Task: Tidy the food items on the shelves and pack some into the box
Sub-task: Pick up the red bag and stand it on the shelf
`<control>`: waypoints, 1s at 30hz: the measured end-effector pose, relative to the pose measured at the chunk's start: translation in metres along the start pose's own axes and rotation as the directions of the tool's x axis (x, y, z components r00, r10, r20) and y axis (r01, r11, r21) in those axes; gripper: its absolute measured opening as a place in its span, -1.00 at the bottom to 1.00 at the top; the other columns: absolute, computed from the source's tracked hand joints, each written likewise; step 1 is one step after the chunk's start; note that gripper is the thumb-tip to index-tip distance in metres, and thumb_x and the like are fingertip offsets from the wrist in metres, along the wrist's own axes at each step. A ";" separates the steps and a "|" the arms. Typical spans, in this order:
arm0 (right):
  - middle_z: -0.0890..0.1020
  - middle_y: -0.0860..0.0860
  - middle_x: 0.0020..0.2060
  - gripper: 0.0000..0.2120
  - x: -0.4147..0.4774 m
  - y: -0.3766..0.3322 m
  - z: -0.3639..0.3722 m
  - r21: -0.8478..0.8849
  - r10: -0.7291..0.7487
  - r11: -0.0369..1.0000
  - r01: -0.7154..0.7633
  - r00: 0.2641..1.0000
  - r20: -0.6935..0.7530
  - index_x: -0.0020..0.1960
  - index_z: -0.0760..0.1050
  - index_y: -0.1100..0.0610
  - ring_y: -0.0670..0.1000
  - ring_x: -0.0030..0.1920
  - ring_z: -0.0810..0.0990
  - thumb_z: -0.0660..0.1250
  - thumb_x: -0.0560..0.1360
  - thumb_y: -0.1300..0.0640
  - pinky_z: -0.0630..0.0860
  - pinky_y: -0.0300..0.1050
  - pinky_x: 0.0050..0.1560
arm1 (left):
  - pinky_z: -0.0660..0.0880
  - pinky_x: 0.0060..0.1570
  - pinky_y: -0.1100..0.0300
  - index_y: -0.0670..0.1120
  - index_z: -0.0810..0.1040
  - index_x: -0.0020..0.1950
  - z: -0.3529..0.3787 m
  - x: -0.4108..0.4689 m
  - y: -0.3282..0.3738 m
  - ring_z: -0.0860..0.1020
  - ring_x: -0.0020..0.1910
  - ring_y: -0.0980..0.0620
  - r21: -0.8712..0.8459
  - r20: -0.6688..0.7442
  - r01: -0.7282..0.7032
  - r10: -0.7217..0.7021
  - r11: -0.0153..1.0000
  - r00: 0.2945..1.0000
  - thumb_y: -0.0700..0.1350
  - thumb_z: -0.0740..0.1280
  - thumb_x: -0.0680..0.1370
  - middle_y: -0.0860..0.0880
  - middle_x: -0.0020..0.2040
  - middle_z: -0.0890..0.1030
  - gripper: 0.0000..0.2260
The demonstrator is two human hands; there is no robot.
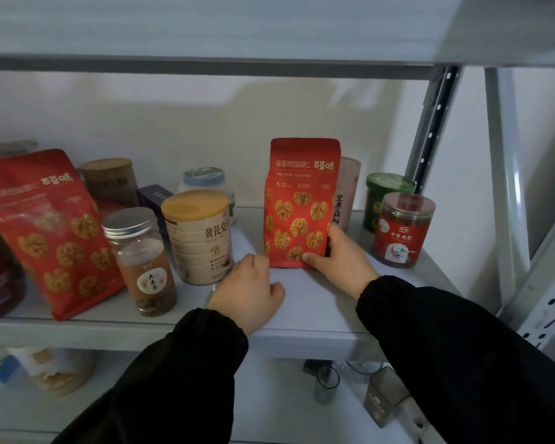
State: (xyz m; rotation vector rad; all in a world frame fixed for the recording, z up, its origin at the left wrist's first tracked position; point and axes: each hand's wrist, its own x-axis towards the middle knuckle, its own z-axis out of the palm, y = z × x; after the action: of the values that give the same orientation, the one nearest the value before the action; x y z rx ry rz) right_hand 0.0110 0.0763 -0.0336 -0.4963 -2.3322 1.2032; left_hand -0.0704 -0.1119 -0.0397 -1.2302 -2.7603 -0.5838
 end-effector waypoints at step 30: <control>0.65 0.07 0.25 -0.58 0.119 0.012 0.050 -0.265 -0.013 0.964 -0.013 0.995 -0.099 0.41 0.41 0.16 0.12 0.21 0.63 0.41 0.62 0.07 0.50 -0.10 0.10 | 0.24 0.44 0.19 0.00 0.45 0.44 0.012 0.002 -0.015 0.34 0.43 0.10 -0.071 -0.029 -0.155 0.153 0.985 0.988 0.15 0.10 0.52 0.09 0.41 0.46 -0.46</control>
State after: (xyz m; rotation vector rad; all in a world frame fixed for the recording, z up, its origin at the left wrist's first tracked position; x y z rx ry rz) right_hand -0.1138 0.1106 -0.0409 -0.6319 -2.4178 0.8465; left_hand -0.0815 -0.1150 -0.0549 -1.4264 -2.6154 -0.6850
